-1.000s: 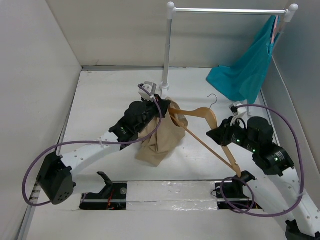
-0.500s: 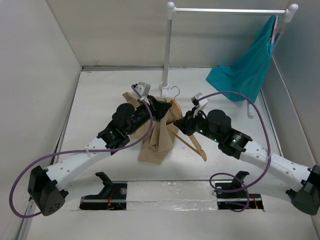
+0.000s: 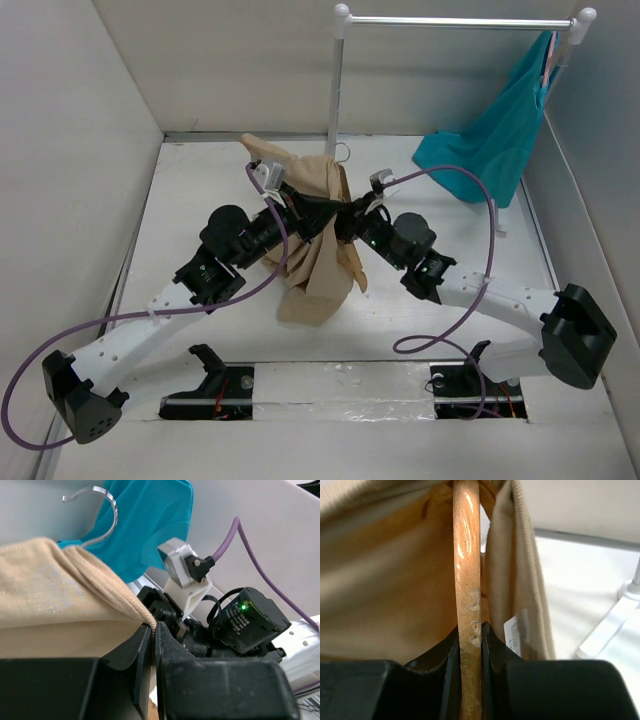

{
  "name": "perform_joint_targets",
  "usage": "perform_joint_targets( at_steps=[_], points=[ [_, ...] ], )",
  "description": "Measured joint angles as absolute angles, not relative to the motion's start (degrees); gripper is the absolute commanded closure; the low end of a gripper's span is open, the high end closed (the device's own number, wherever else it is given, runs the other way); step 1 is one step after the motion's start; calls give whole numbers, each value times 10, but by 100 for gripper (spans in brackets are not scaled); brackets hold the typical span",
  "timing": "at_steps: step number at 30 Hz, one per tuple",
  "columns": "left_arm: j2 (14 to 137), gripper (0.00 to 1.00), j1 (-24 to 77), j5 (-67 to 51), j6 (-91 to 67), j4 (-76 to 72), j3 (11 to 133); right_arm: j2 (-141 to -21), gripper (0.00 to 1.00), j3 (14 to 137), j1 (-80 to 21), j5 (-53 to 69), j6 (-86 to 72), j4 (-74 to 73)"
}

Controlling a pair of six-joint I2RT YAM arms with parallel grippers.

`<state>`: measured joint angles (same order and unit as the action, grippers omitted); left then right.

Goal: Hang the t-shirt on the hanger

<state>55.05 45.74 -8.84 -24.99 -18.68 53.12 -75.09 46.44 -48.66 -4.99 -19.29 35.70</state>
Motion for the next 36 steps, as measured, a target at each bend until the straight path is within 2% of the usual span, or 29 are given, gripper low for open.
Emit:
perform_joint_targets(
  at_steps=[1, 3, 5, 6, 7, 10, 14, 15, 16, 19, 21, 24, 25, 27, 28, 30, 31, 32, 36],
  points=[
    [550, 99, 457, -90, -250, -183, 531, -754, 100, 464, -487, -52, -193, 372],
    [550, 83, 457, -90, -251, -176, 532, -753, 100, 464, -487, -55, -193, 392],
    [550, 48, 457, -89, -249, -168, 534, -745, 100, 464, -487, -60, -192, 408],
    [550, 47, 458, -86, -251, -164, 535, -738, 100, 463, -487, -63, -190, 414],
    [548, 37, 458, -83, -253, -158, 537, -731, 100, 462, -487, -66, -190, 421],
    [547, 35, 458, -58, -248, -131, 553, -701, 100, 449, -487, -75, -187, 437],
    [545, 47, 458, 7, -247, -109, 580, -677, 100, 439, -485, -81, -182, 442],
    [543, 54, 458, 23, -250, -109, 585, -674, 100, 437, -483, -81, -182, 442],
    [542, 66, 458, 39, -256, -111, 588, -672, 100, 434, -483, -81, -181, 442],
    [549, 72, 458, 78, -273, -114, 599, -671, 100, 429, -480, -80, -180, 439],
    [570, 73, 458, 101, -287, -115, 618, -671, 100, 425, -480, -79, -180, 439],
    [612, 59, 458, 129, -315, -122, 643, -671, 100, 421, -480, -75, -180, 437],
    [622, 50, 458, 139, -323, -125, 644, -671, 100, 420, -480, -74, -180, 437],
    [634, 38, 458, 158, -338, -126, 644, -667, 100, 415, -480, -73, -180, 437],
    [637, 24, 458, 164, -342, -127, 644, -665, 100, 413, -480, -73, -180, 437],
    [639, 13, 458, 191, -357, -133, 644, -661, 100, 411, -480, -72, -180, 436],
    [639, 4, 457, 202, -363, -136, 644, -659, 100, 411, -480, -71, -180, 435],
    [639, 1, 454, 211, -368, -140, 644, -656, 100, 411, -480, -71, -180, 434],
    [640, 1, 419, 219, -398, -137, 644, -648, 100, 411, -480, -70, -177, 433]
  ],
)
